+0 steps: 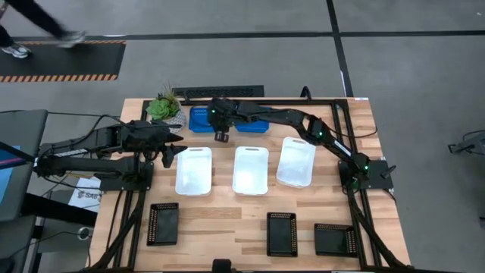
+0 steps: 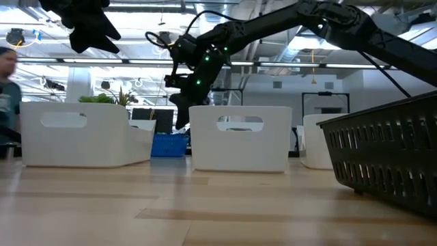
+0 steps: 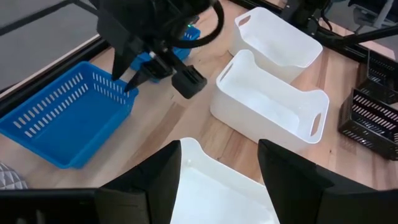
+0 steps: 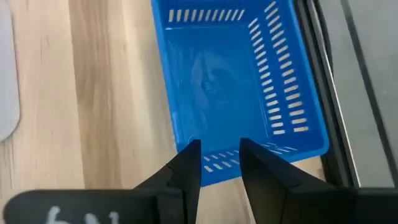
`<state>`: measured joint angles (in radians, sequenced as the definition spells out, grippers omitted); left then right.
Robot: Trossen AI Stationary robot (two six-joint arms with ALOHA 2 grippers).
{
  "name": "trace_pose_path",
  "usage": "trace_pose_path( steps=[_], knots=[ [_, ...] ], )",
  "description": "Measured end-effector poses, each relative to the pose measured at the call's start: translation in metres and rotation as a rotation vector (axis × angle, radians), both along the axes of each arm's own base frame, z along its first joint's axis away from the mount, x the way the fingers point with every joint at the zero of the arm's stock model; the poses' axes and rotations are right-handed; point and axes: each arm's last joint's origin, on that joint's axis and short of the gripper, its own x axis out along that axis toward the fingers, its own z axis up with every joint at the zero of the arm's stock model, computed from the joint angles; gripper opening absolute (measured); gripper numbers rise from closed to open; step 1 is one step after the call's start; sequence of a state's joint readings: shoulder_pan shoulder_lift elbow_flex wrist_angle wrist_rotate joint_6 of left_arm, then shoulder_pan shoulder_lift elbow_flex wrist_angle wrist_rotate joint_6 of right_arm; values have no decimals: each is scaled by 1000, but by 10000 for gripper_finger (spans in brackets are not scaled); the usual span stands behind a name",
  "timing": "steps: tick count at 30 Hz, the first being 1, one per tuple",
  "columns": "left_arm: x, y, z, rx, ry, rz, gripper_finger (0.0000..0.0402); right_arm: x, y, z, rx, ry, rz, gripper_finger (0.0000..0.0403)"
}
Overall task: Stack baskets by color
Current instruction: Stack the left blue bin on the blue bins
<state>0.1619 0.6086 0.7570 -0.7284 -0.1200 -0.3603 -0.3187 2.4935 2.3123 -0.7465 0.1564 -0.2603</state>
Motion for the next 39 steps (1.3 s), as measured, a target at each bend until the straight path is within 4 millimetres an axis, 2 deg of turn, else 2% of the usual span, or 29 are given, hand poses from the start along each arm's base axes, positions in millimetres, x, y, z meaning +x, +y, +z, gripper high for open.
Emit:
trace_pose_path(
  steps=[5,16,24,27,33,39],
  knots=[
    [0,0,0,0,0,0,201,2,-2,-15,23,26,9,133],
    [0,0,0,6,3,-4,201,7,2,-14,-25,17,78,133],
    [-1,0,-2,2,30,-5,201,9,32,1,-26,59,160,134],
    [-1,0,-2,4,29,-6,201,8,40,-3,-11,103,177,137],
    [-1,0,-2,4,28,-6,201,8,33,-20,7,137,158,159],
    [-1,0,-2,5,30,-7,201,9,33,-9,-13,96,152,173]
  ],
)
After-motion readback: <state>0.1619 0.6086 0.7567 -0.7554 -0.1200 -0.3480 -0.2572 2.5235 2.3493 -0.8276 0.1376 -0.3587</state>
